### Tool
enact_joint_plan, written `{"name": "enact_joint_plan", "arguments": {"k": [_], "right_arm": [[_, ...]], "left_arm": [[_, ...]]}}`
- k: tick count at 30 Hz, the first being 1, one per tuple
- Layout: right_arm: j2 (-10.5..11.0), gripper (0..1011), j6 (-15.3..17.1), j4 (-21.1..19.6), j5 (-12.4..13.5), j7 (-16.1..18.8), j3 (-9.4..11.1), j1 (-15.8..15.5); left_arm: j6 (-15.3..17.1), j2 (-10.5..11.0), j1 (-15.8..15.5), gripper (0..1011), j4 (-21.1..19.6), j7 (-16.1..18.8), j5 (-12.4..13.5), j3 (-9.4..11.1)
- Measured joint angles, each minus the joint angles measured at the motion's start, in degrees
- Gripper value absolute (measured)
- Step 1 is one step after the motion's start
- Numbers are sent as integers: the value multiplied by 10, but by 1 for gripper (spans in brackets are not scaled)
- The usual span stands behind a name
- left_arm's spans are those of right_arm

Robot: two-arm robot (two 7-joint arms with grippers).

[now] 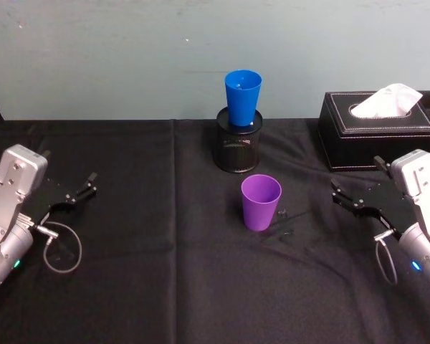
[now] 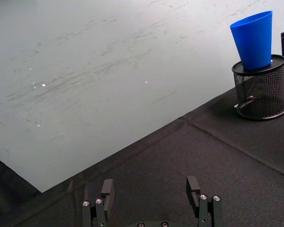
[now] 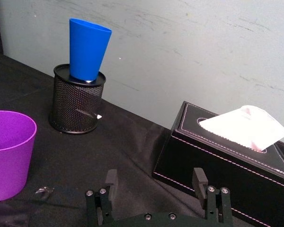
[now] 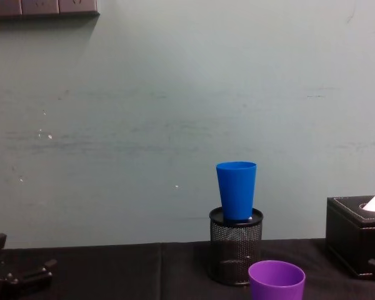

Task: Pick up one cup with a gripper and tap it against the other cup.

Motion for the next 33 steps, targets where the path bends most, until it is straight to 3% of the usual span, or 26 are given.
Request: {"name": "enact_joint_plan", "arguments": {"k": [33], "right_arm": [[0, 1003, 0, 0, 0, 0, 0, 0]], "left_arm": [[0, 0, 0, 1000, 0, 0, 0, 0]]}}
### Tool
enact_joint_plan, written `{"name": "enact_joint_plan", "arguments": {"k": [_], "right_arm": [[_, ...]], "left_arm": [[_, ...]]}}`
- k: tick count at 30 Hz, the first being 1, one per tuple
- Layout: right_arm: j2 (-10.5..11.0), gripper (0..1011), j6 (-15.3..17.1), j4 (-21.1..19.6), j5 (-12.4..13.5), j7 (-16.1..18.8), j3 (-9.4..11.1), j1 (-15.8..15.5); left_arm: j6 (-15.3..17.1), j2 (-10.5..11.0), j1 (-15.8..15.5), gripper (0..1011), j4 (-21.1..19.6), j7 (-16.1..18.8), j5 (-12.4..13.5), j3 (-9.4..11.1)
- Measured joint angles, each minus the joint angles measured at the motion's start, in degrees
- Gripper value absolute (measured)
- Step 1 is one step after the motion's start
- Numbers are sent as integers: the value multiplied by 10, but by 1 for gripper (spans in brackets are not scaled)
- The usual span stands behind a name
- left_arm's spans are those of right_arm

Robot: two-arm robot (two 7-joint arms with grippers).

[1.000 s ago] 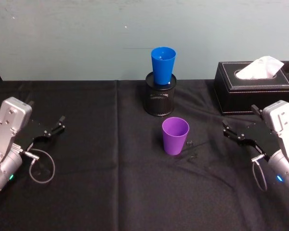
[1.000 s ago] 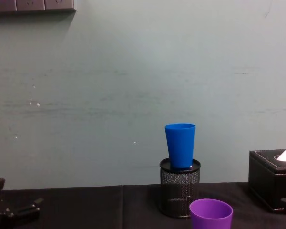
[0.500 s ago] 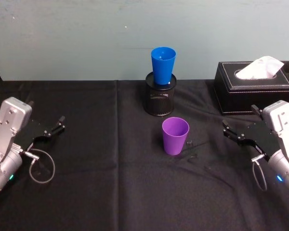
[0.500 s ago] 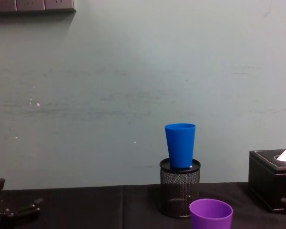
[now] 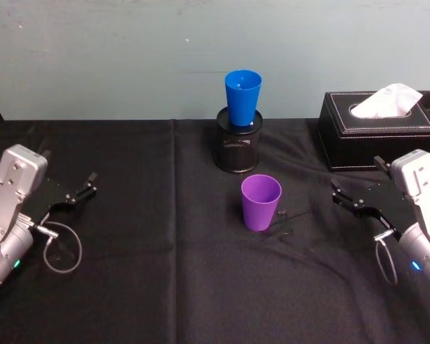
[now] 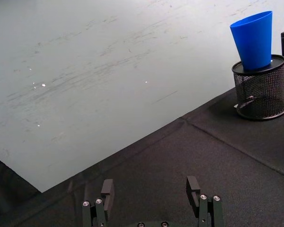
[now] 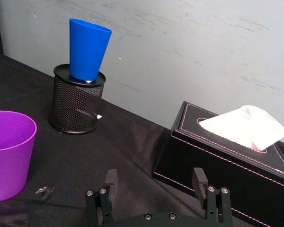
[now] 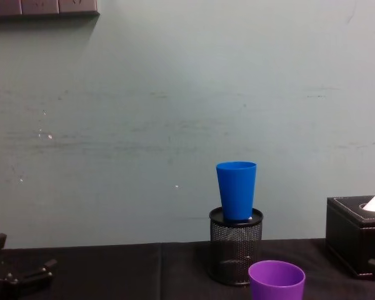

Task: Pick up one cup with a gripper and tap it against the other cup.

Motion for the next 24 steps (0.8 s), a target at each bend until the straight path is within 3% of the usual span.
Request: {"name": "enact_joint_plan", "arguments": {"k": [5, 13, 15, 24], "right_arm": [[-1, 1003, 0, 0, -1, 5, -2, -1], [-20, 1003, 3, -16, 8, 73, -28, -15], [-21, 1003, 3, -18, 7, 77, -30, -16], [-64, 1003, -1, 0, -10, 99, -49, -8]], "left_arm": [[0, 0, 0, 1000, 0, 0, 0, 0], [0, 0, 0, 1000, 0, 0, 0, 0], [0, 0, 0, 1000, 0, 0, 0, 0], [0, 0, 0, 1000, 0, 0, 0, 0]]}}
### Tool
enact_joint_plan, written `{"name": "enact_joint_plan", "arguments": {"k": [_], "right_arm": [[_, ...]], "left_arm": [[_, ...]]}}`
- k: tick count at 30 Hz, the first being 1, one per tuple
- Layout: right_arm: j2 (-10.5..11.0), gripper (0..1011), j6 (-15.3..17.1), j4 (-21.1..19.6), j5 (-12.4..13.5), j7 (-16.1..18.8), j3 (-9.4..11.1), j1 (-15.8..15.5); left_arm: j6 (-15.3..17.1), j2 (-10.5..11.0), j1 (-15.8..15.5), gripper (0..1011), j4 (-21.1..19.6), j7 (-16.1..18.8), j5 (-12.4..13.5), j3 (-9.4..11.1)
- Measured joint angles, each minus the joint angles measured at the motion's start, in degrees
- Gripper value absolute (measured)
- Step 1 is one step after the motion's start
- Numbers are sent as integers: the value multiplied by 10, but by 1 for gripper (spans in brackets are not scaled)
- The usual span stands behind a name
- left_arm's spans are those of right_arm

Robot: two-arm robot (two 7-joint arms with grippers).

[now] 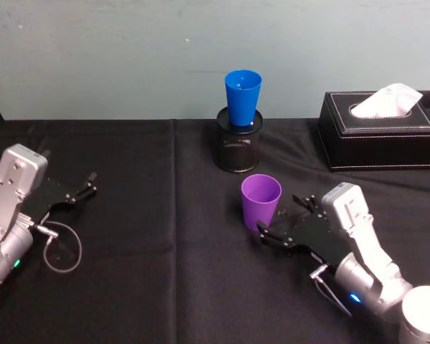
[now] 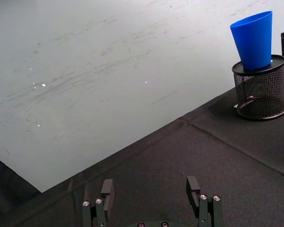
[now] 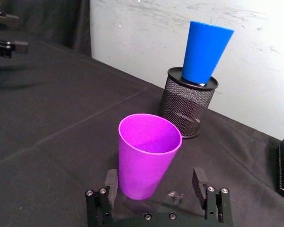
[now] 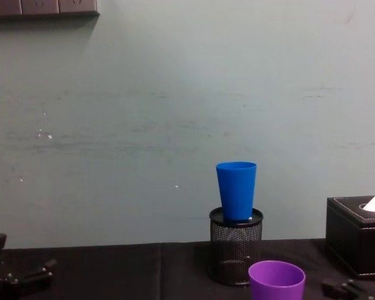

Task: Pick up one cup with a gripper and tap it against the other cup.

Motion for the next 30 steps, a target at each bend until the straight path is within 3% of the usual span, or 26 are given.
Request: {"name": "enact_joint_plan", "arguments": {"k": [12, 30], "right_arm": [[-62, 1003, -40, 70, 3, 0, 16, 21], [-104, 1003, -37, 95, -3, 26, 26, 37]], "left_arm": [[0, 0, 0, 1000, 0, 0, 0, 0], [0, 0, 0, 1000, 0, 0, 0, 0]]}}
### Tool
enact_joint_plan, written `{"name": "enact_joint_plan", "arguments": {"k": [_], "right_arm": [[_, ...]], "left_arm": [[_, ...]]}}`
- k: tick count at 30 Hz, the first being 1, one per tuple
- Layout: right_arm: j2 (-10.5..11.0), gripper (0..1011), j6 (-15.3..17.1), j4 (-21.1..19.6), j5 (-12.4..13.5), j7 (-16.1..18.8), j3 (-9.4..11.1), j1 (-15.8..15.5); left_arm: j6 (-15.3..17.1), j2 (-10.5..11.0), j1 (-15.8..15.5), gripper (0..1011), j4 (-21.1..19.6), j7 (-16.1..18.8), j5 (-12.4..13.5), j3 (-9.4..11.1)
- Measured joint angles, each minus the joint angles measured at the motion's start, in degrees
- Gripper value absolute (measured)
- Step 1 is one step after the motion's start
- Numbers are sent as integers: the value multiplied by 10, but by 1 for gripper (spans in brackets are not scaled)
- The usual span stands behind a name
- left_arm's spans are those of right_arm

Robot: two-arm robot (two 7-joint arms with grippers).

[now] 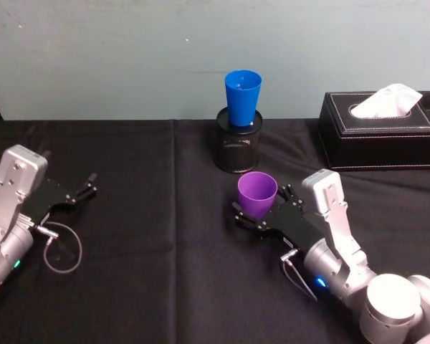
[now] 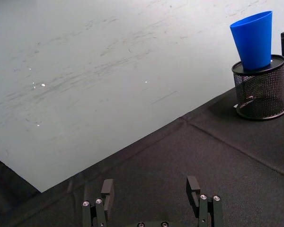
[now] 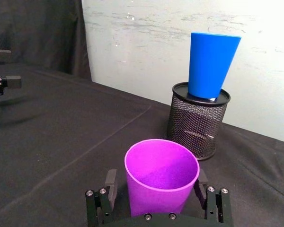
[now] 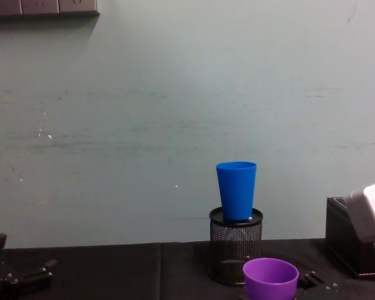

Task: Pick up one cup with a gripper and tap it against the other cup.

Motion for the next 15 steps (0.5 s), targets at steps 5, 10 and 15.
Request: {"name": "enact_joint_plan", "arguments": {"k": [5, 10, 15], "right_arm": [[-15, 1003, -2, 21, -3, 5, 5, 9], [-28, 1003, -3, 33, 2, 11, 15, 14], [-34, 1003, 1, 34, 6, 18, 23, 13]], "left_arm": [[0, 0, 0, 1000, 0, 0, 0, 0], [0, 0, 0, 1000, 0, 0, 0, 0], [0, 0, 0, 1000, 0, 0, 0, 0]]}}
